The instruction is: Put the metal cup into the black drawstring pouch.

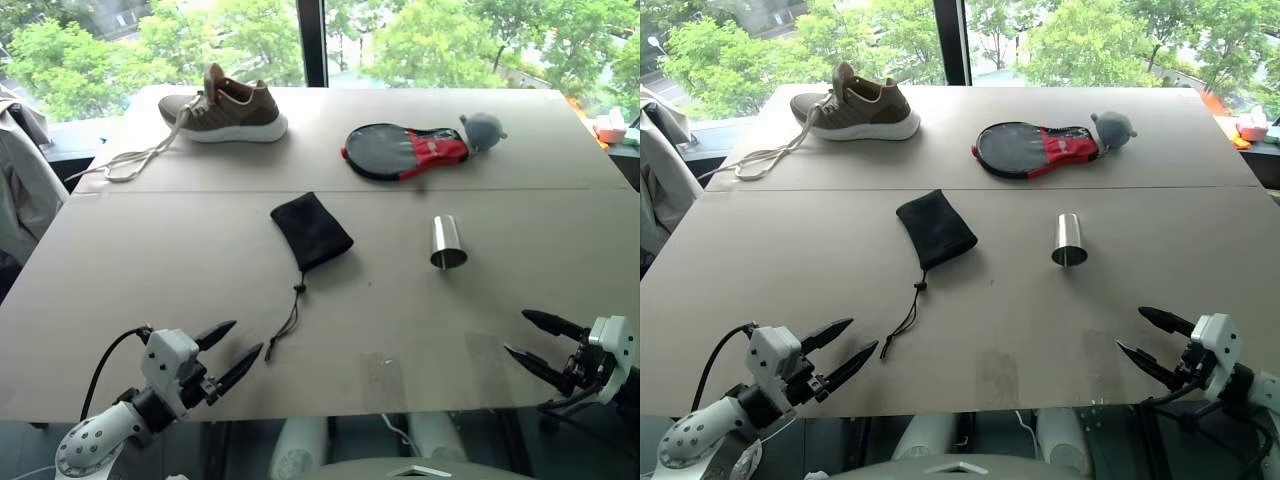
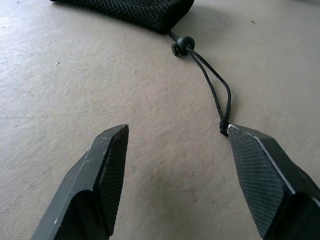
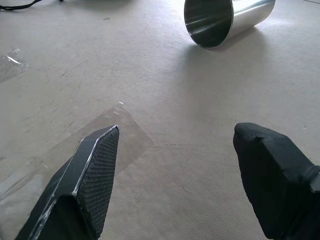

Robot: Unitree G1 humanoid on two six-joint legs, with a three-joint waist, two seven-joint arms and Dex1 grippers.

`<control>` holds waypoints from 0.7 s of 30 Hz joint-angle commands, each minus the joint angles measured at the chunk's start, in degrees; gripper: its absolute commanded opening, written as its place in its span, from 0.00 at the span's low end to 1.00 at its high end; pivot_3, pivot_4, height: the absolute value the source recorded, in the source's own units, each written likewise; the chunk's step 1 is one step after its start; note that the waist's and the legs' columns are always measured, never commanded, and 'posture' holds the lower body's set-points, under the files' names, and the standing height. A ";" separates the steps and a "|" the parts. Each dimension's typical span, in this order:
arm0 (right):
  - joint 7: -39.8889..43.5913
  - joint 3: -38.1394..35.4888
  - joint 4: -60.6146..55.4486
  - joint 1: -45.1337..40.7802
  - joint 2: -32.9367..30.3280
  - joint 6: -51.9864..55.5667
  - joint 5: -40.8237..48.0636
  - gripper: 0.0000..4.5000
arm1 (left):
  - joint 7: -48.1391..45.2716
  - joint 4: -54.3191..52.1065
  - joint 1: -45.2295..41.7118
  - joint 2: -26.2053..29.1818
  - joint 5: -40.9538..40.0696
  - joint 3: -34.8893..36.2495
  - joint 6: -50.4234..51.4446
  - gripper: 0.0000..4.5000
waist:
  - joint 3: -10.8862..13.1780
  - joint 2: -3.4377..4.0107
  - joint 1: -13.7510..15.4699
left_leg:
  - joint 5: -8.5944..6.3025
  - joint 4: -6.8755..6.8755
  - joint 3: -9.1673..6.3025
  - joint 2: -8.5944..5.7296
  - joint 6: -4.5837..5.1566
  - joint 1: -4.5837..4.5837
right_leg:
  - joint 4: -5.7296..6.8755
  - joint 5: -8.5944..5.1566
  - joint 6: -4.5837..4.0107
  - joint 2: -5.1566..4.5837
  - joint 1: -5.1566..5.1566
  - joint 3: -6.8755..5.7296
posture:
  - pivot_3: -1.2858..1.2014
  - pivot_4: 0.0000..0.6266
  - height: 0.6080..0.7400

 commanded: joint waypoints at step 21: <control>0.63 -2.48 -0.61 1.56 0.32 -1.35 1.07 0.82 | -0.66 -0.38 -1.06 0.49 -2.37 0.48 0.30 0.72 | 0.00 0.00 0.01 | 0.01 0.00 0.00 0.00 0.01 0.00 | 0.00 0.00 0.00 0.00 0.00 -0.01 | 0.52 0.24 1.00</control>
